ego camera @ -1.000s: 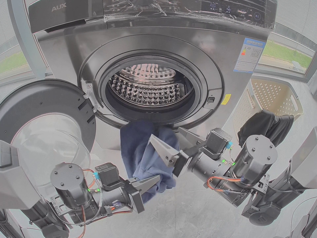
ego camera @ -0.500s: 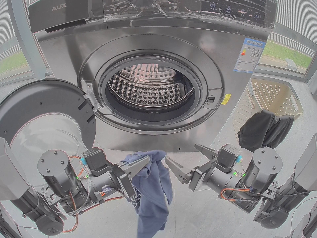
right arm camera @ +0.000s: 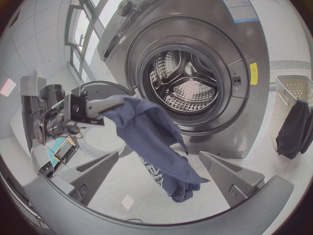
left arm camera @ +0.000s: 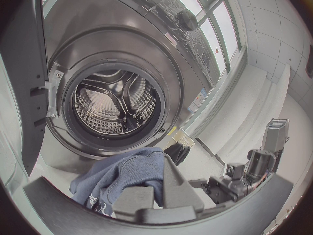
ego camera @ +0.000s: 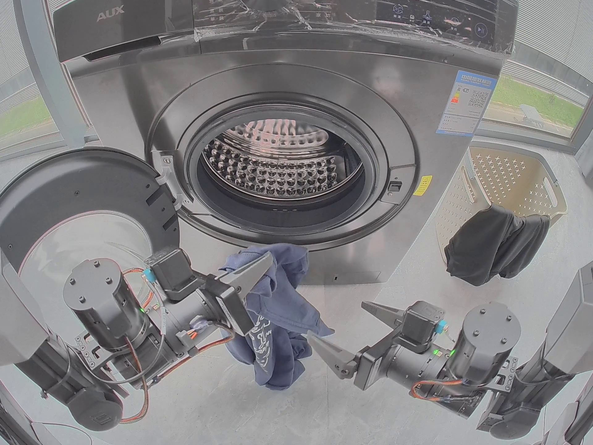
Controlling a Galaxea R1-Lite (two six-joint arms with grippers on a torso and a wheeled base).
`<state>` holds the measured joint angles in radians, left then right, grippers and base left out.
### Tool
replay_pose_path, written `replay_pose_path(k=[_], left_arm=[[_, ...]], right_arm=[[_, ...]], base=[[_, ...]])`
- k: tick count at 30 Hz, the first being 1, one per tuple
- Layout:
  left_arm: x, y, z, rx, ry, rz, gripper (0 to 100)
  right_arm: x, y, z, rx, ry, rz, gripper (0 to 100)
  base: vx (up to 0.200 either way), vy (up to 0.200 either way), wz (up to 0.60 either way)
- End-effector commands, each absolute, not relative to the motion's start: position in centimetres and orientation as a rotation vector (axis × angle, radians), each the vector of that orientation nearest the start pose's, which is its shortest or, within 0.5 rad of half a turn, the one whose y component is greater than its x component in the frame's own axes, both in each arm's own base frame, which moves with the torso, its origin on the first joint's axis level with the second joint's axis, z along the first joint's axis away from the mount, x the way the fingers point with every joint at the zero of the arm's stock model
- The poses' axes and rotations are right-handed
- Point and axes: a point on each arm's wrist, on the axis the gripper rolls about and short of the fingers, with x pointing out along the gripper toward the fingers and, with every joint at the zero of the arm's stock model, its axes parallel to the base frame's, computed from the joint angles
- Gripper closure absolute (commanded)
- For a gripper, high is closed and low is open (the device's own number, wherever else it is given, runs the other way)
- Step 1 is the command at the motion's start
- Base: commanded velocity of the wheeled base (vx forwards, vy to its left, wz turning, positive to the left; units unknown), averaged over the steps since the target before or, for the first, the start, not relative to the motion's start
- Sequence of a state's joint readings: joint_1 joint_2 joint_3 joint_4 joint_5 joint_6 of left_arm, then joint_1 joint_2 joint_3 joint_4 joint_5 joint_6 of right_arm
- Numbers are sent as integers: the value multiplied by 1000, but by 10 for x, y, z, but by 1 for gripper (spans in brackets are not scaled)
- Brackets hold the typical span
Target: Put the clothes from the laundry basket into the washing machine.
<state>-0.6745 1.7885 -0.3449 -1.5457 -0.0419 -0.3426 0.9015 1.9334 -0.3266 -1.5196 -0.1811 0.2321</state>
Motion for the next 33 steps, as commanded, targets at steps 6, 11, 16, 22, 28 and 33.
replay_pose_path(k=[6,11,16,22,28,33], left_arm=[[221,-181,158,-394,-71,-732,100],[227,-185,159,-396,-83,-731,100],[227,-185,160,-398,-86,-730,100],[228,-183,161,-404,-93,-713,100],[229,-183,164,-407,-102,-713,100],[229,-183,164,-410,-103,-711,100]], right_arm=[[175,244,76,127,166,768,0],[188,258,71,124,147,761,0],[207,270,68,136,108,746,0],[235,279,72,172,46,711,0],[246,284,76,180,12,705,0],[256,285,71,183,5,690,0]], base=[[0,0,0],[0,0,0],[0,0,0],[0,0,0],[0,0,0],[0,0,0]])
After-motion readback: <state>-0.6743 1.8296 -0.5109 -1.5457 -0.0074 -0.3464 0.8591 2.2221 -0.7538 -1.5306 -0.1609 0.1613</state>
